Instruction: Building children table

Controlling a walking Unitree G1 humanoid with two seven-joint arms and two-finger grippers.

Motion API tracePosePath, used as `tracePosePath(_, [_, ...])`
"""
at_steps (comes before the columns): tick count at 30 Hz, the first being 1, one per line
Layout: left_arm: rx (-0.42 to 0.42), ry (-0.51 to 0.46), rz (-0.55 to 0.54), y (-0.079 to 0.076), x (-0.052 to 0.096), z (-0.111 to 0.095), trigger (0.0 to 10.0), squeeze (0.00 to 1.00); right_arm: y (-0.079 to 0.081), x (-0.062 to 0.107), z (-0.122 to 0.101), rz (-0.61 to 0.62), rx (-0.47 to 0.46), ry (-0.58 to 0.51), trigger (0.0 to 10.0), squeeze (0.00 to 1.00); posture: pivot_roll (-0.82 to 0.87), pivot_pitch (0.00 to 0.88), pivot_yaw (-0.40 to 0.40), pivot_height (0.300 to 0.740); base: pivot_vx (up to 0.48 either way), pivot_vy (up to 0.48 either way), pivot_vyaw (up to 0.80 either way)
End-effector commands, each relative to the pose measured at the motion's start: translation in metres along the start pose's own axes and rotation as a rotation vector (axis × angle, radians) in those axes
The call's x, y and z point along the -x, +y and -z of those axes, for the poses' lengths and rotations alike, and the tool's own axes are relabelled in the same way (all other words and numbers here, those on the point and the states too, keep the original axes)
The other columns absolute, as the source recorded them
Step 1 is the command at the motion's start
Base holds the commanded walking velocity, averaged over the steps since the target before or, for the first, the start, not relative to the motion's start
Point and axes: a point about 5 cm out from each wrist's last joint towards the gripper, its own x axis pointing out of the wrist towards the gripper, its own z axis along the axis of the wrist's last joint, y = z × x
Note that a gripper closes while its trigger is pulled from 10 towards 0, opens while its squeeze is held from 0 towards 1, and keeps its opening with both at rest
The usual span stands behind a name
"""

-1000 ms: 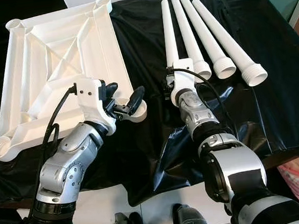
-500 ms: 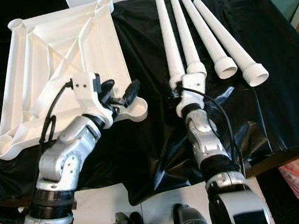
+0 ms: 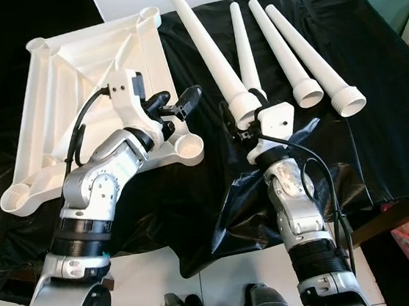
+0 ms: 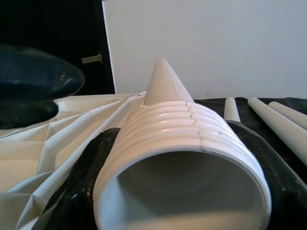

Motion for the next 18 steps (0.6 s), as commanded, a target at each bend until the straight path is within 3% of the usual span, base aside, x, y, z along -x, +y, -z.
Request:
tracePosePath(1, [-0.008, 0.020, 0.194, -0.010, -0.003, 0.003, 10.0, 0.00, 0.003, 0.001, -0.003, -0.026, 0.001, -0.013, 10.0, 0.00, -0.25, 0.076, 0.089, 0.740, 0.000, 0.000, 0.00])
tracePosePath(10, [0.076, 0.046, 0.222, -0.011, -0.012, 0.005, 10.0, 0.00, 0.008, 0.003, -0.007, -0.059, 0.014, -0.015, 10.0, 0.00, -0.26, 0.057, 0.093, 0.740, 0.000, 0.000, 0.00])
tracePosePath(14, [0.273, 0.119, 0.196, -0.004, -0.021, 0.010, 10.0, 0.00, 0.019, 0.008, -0.009, -0.118, 0.015, 0.000, 10.0, 0.00, -0.26, 0.055, 0.097, 0.740, 0.000, 0.000, 0.00])
tracePosePath(18, [0.305, 0.150, 0.162, 0.002, -0.026, 0.013, 10.0, 0.00, 0.023, 0.010, -0.008, -0.143, 0.022, 0.008, 10.0, 0.00, -0.27, 0.054, 0.097, 0.740, 0.000, 0.000, 0.00])
